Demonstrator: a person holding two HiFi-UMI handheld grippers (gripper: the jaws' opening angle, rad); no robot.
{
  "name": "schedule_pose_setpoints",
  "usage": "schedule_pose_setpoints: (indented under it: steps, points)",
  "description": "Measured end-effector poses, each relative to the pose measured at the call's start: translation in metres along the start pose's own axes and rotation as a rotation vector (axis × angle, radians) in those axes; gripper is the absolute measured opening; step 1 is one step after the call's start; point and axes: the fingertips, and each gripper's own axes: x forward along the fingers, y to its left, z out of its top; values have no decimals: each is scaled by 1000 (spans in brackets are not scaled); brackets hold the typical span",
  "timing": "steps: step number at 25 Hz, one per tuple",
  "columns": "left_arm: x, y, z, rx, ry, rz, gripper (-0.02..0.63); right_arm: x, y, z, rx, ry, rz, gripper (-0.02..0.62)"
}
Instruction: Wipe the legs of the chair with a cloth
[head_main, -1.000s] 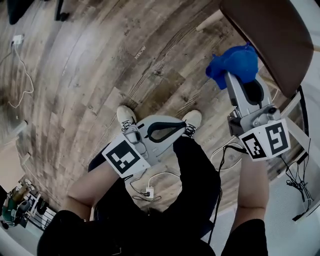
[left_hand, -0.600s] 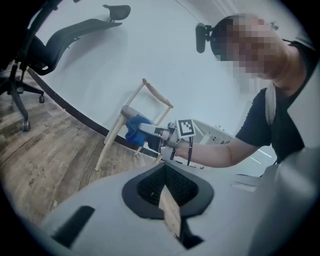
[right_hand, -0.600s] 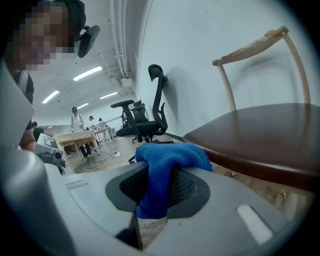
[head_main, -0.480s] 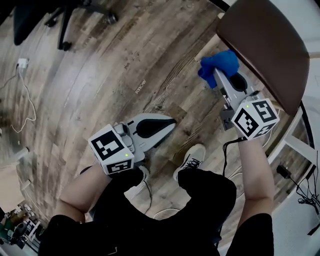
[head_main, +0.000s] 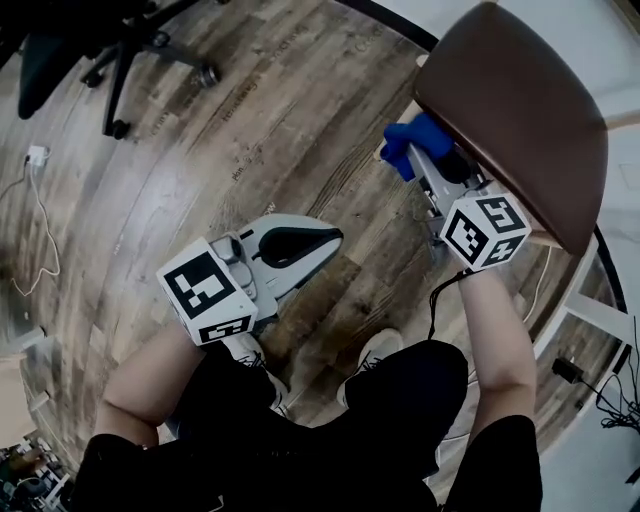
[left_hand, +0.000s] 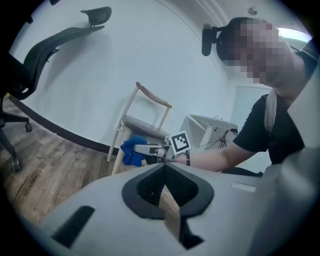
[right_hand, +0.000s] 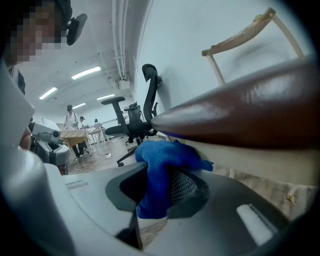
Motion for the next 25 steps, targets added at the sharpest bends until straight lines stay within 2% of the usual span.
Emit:
schedule_pose_setpoints:
  steps: [7,16,20,25]
  points:
    - [1,9,1,50,15,-7,8,14,-16,-18,15,1,-11,98]
    - [-3,9,-6,61,42,8,8,36,-43,-71,27,41,-27,98]
    - [-5,14,-9,32,45,14,8,52,-55,-106,27,97,-41,98]
    - [-13,18,-9,-5,31,29,8,74,-73,-172,22,228,-67,98]
